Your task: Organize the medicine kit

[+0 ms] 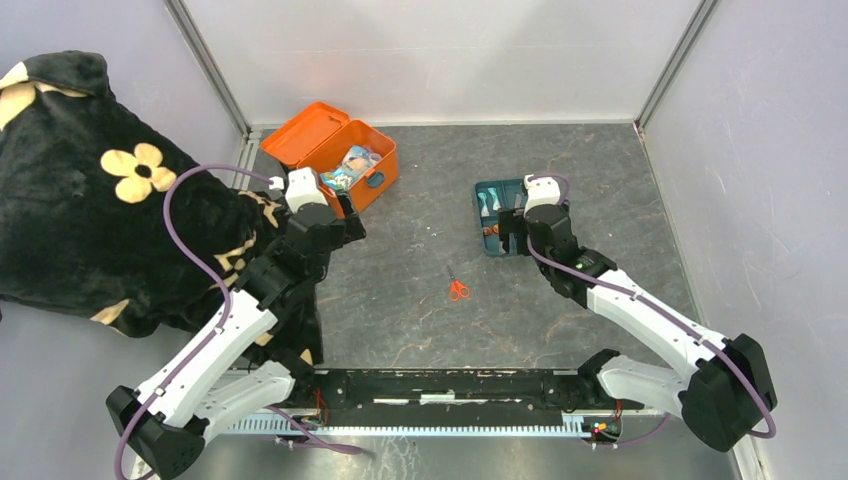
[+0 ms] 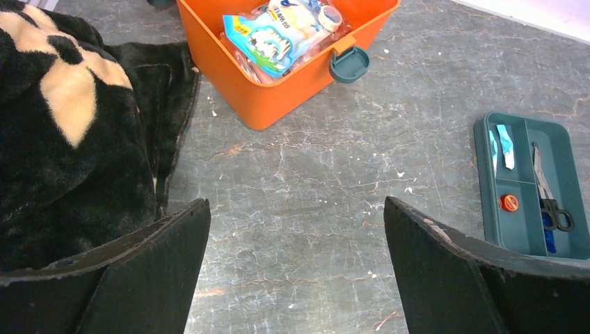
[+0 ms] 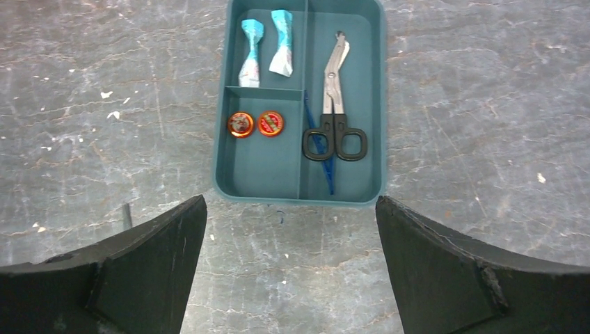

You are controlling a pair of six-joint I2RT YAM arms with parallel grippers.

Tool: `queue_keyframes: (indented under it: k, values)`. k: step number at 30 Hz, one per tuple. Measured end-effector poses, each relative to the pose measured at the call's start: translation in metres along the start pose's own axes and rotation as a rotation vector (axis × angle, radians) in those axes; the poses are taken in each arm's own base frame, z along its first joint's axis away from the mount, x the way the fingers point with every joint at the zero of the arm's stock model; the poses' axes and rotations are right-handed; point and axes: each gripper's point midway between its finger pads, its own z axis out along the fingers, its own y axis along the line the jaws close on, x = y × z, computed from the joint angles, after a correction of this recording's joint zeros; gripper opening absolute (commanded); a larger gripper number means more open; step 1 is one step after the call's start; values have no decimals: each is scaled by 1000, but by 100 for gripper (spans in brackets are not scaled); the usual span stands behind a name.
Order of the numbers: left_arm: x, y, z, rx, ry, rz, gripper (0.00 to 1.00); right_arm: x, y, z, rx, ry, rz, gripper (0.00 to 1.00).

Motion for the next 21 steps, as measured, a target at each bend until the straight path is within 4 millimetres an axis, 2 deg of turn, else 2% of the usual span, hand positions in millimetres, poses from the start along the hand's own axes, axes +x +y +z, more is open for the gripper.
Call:
queue_keyframes:
  k: [5,7,12,16,21]
  values:
    - [1,1,0,4,-6,-5,100,0,10,4,-47,4,19,98]
    - [2,0,1,5,-7,-6,100,2,13,6,-57,9,21,95]
    - [6,1,4,-2,4,4,100,14,26,12,-111,66,9,98]
    - [9,0,6,-7,13,10,100,20,35,13,-140,98,48,88]
    - [10,1,7,-11,16,13,100,51,67,22,-172,226,47,82]
